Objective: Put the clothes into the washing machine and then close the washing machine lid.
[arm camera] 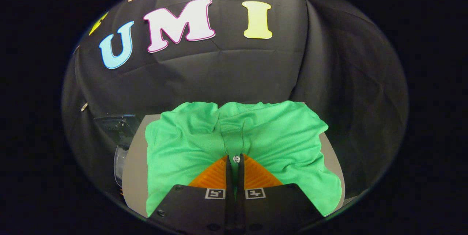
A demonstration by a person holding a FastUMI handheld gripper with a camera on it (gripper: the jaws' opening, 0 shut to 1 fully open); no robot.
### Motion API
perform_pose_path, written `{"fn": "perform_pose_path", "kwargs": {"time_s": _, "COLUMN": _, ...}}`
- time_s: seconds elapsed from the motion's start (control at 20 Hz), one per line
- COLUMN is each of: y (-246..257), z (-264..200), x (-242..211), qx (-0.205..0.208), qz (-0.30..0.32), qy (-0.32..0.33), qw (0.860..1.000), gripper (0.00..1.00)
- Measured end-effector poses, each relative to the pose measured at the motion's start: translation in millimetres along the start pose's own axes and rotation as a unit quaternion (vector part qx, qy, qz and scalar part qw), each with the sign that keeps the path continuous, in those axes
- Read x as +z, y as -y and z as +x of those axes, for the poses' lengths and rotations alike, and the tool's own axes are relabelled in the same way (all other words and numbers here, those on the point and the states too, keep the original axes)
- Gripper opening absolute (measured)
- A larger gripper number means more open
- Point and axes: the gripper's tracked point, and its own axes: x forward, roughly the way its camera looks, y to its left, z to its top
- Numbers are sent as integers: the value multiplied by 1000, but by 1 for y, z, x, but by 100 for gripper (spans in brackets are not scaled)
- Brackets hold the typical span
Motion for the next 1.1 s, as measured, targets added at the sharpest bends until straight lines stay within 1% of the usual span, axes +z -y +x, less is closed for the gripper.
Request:
{"fn": "perform_pose_path", "kwargs": {"time_s": 0.1, "y": -4, "z": -4, "x": 3, "qx": 14, "qz": 19, "qy": 10, "qw": 1000, "gripper": 5}}
{"fn": "perform_pose_path", "kwargs": {"time_s": 0.25, "y": -11, "z": -27, "x": 19, "qx": 40, "qz": 35, "qy": 42, "qw": 998, "gripper": 5}}
{"fn": "perform_pose_path", "kwargs": {"time_s": 0.4, "y": -23, "z": -73, "x": 58, "qx": 64, "qz": 41, "qy": 106, "qw": 991, "gripper": 5}}
{"fn": "perform_pose_path", "kwargs": {"time_s": 0.45, "y": -23, "z": -89, "x": 75, "qx": 63, "qz": 40, "qy": 135, "qw": 988, "gripper": 5}}
{"fn": "perform_pose_path", "kwargs": {"time_s": 0.55, "y": -41, "z": -131, "x": 108, "qx": 79, "qz": 32, "qy": 200, "qw": 976, "gripper": 5}}
{"fn": "perform_pose_path", "kwargs": {"time_s": 0.7, "y": -64, "z": -186, "x": 139, "qx": 96, "qz": 12, "qy": 262, "qw": 960, "gripper": 5}}
{"fn": "perform_pose_path", "kwargs": {"time_s": 0.9, "y": -114, "z": -237, "x": 166, "qx": 126, "qz": -9, "qy": 303, "qw": 944, "gripper": 4}}
{"fn": "perform_pose_path", "kwargs": {"time_s": 1.1, "y": -183, "z": -274, "x": 178, "qx": 170, "qz": -40, "qy": 336, "qw": 926, "gripper": 5}}
